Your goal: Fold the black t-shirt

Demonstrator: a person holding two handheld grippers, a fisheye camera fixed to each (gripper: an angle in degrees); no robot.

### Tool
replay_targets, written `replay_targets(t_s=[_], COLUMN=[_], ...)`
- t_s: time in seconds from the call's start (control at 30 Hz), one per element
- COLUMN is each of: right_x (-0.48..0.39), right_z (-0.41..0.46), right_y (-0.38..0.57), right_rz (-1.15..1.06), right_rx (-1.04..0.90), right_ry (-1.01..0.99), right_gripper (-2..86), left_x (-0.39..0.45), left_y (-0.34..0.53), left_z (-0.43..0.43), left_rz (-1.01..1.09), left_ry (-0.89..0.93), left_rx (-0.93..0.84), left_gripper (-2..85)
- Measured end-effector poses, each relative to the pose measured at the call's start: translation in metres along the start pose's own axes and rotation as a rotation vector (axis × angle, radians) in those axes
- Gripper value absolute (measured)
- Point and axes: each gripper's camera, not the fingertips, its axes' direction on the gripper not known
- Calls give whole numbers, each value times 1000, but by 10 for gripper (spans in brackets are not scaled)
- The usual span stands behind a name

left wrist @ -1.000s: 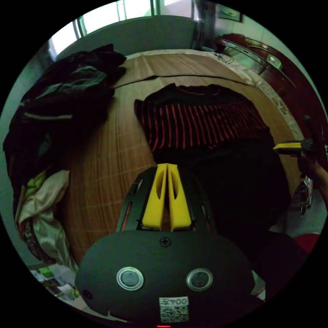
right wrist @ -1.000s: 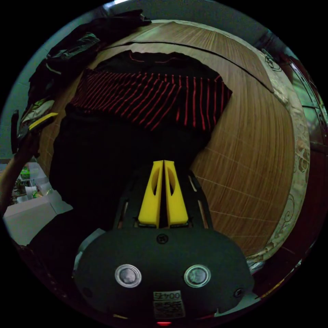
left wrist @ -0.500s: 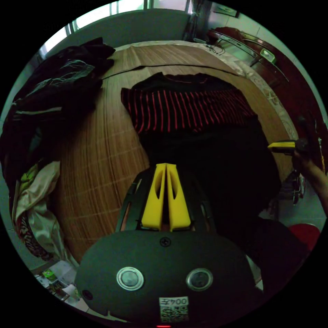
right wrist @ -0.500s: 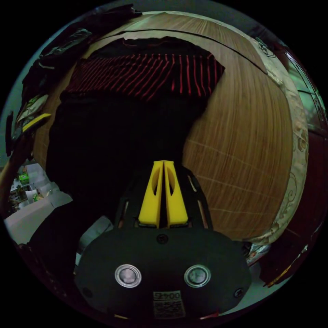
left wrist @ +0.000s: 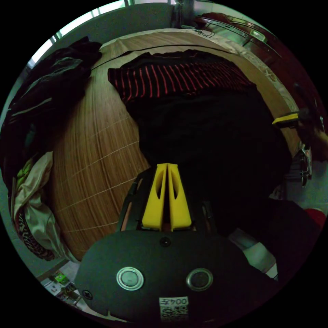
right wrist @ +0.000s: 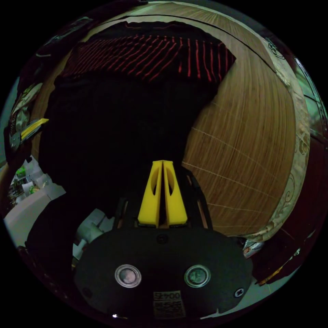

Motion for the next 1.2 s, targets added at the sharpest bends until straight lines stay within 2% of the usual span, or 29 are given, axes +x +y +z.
replay_targets(t_s=[0.13,0.27,0.4,0.6,0.97,1.2], right_x=[26,28,20,24,40,51], right_z=[-8,-24,-17,-23,-59,-71], right_y=[10,28,37,41,43,61], right_rz=[90,37,-25,-3,64,98], right_rx=[46,142,101,80,205,253], right_ry=[-109,-148,-167,-196,-194,-202], right_gripper=[-8,-8,-7,-7,-7,-7], left_x=[-33,-50,-54,-51,-30,-24], left_y=[0,20,56,94,82,77], left_z=[-8,-33,-48,-63,-79,-90], left_rz=[-102,-121,-103,-116,128,149], left_ry=[162,152,129,131,125,115], left_rx=[-57,-4,-25,-41,-49,-45], left_gripper=[8,8,7,7,8,8])
